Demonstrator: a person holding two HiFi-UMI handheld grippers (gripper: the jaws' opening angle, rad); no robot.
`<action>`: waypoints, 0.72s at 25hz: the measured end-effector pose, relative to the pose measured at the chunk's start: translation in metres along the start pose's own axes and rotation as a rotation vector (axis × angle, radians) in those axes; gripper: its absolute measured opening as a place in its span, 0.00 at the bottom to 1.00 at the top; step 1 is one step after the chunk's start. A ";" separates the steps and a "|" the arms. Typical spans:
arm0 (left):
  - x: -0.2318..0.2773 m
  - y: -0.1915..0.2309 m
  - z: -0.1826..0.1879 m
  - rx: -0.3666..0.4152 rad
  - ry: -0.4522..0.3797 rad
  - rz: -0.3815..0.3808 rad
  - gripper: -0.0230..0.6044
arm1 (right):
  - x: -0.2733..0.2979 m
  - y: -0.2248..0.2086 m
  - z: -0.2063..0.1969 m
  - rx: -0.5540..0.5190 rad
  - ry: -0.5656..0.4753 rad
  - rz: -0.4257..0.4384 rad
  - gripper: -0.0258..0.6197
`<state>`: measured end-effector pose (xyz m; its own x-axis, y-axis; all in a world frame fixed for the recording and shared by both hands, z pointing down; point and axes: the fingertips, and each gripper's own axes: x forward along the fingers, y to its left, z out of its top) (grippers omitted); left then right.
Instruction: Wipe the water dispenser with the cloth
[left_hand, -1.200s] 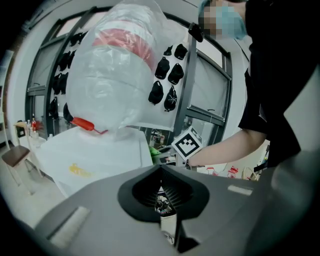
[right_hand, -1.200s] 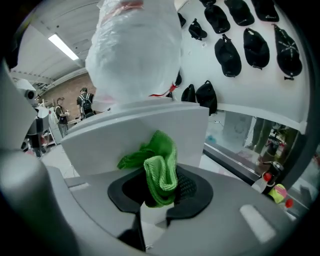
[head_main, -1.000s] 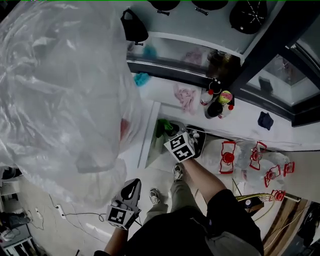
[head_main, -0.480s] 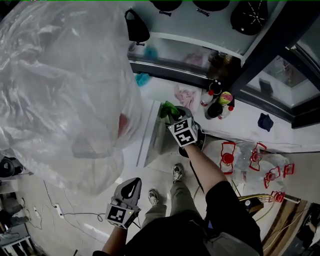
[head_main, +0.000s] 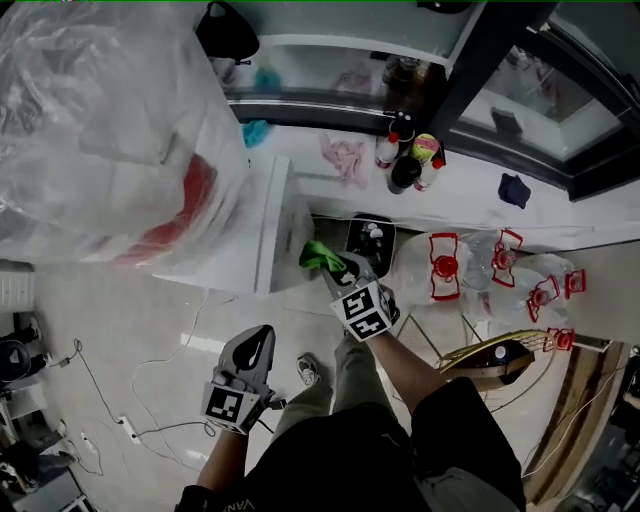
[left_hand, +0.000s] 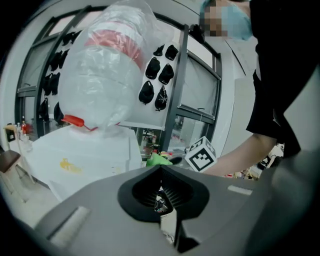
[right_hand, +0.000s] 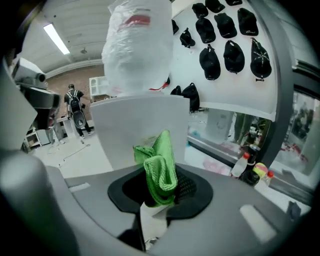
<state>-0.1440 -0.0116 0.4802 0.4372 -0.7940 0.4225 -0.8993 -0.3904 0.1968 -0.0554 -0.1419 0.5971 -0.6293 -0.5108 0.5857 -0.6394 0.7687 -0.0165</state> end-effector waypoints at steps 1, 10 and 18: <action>0.000 -0.001 -0.001 0.009 -0.001 -0.008 0.04 | -0.004 0.016 -0.009 0.000 0.006 0.022 0.18; -0.007 -0.019 -0.007 0.045 0.004 -0.023 0.04 | 0.004 0.089 -0.035 -0.055 0.037 0.139 0.18; 0.009 -0.014 -0.002 0.003 0.022 0.019 0.04 | 0.061 0.043 -0.015 -0.067 0.069 0.129 0.18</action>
<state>-0.1277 -0.0128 0.4835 0.4200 -0.7907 0.4454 -0.9073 -0.3770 0.1862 -0.1141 -0.1343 0.6441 -0.6710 -0.3803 0.6365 -0.5227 0.8515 -0.0422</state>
